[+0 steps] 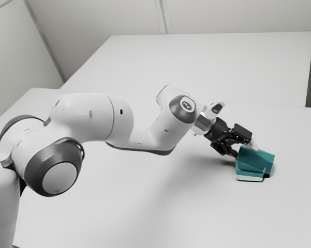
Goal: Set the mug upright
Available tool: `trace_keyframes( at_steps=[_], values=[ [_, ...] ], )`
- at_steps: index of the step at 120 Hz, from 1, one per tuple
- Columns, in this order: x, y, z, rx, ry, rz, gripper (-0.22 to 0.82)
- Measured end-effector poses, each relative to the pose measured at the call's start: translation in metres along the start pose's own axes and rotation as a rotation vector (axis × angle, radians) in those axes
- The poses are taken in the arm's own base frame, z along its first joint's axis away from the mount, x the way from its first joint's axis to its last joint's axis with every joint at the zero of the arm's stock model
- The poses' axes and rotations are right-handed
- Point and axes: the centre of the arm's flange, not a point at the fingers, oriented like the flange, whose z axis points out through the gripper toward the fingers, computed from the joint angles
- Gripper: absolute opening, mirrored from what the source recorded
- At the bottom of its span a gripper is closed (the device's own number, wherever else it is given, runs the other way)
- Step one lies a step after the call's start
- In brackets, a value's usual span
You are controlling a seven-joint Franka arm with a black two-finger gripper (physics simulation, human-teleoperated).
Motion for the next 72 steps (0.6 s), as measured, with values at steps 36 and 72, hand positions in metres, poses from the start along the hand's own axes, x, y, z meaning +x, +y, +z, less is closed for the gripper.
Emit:
trace_keyframes(
  at_steps=[36, 72],
  values=[
    [-0.001, -0.012, 0.008, -0.071, 0.025, -0.045, 0.6],
    [-0.003, -0.019, 0.014, -0.106, 0.03, -0.044, 0.54]
  ],
)
